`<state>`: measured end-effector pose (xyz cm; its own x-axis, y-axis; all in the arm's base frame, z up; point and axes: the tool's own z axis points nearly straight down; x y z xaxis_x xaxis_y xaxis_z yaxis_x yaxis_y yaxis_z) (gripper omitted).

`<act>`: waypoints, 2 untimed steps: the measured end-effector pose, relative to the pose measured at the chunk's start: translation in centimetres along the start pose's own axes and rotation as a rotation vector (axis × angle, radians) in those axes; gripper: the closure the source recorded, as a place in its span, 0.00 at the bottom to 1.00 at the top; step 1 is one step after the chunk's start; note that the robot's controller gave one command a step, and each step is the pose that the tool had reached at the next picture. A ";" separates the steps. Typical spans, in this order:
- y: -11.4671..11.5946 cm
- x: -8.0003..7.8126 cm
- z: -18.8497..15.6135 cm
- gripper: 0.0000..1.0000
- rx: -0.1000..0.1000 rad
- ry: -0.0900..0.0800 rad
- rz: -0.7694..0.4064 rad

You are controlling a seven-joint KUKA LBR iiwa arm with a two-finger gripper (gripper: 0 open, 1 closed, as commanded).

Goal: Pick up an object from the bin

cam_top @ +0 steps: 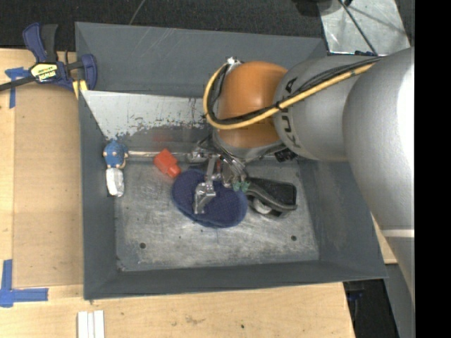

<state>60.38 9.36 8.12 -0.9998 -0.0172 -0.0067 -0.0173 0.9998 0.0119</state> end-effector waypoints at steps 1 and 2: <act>0.1 0.0 -0.3 1.00 0.002 0.004 -0.005; 1.1 -1.4 0.1 1.00 0.011 0.011 0.021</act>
Offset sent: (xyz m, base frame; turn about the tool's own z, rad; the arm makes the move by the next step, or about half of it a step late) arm 0.0000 0.0000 0.0000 0.0000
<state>61.75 10.48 8.05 -1.0000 0.0041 0.0048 0.0041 1.0000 0.0006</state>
